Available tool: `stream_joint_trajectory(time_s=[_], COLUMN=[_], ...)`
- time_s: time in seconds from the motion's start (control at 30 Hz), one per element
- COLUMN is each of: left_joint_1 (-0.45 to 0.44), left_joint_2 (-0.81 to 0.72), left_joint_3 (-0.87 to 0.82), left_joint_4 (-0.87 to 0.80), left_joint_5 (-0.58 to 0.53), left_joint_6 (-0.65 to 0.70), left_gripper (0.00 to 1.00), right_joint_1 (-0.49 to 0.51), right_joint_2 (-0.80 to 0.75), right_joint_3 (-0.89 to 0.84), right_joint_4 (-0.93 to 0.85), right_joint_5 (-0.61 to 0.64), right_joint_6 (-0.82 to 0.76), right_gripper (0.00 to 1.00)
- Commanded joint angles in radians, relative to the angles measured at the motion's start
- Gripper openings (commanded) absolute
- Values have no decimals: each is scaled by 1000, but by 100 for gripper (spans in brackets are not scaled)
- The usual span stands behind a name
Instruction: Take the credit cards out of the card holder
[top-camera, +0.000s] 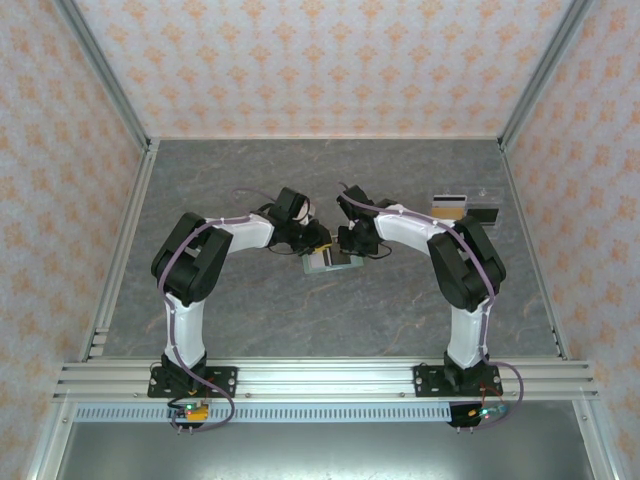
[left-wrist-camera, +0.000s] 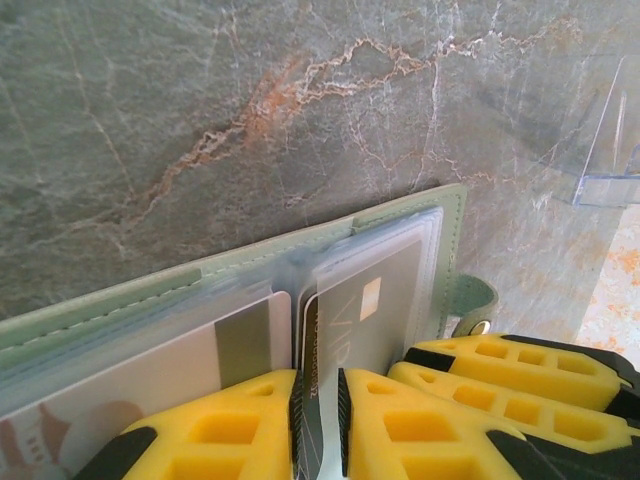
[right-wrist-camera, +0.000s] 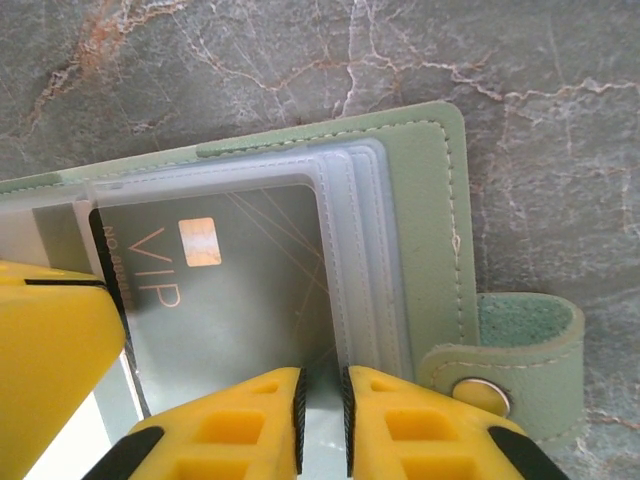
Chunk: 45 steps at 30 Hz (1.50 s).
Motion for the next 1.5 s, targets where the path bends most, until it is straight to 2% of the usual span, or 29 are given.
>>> stream_joint_trajectory(time_s=[0.0, 0.33, 0.6, 0.87, 1.27, 1.47], left_joint_1=[-6, -6, 4, 6, 5, 1], left_joint_2=[20, 2, -4, 25, -53, -47], left_joint_3=[-5, -9, -19, 0, 30, 16], left_joint_4=[38, 37, -47, -97, -227, -233], left_joint_5=[54, 60, -27, -45, -123, -126], left_joint_6=[14, 41, 64, 75, 136, 130], left_gripper=[20, 20, 20, 19, 21, 21], right_joint_1=[2, -9, -35, -36, -41, -40], right_joint_2=[34, 17, 13, 23, 8, -27], right_joint_3=[17, 6, -22, -24, -29, -61], right_joint_4=[-10, 13, 26, 32, 30, 20], right_joint_5=[-17, -56, -91, -87, -106, -132], right_joint_6=[8, 21, 21, 37, 55, 58], right_gripper=[18, 18, 16, 13, 12, 12])
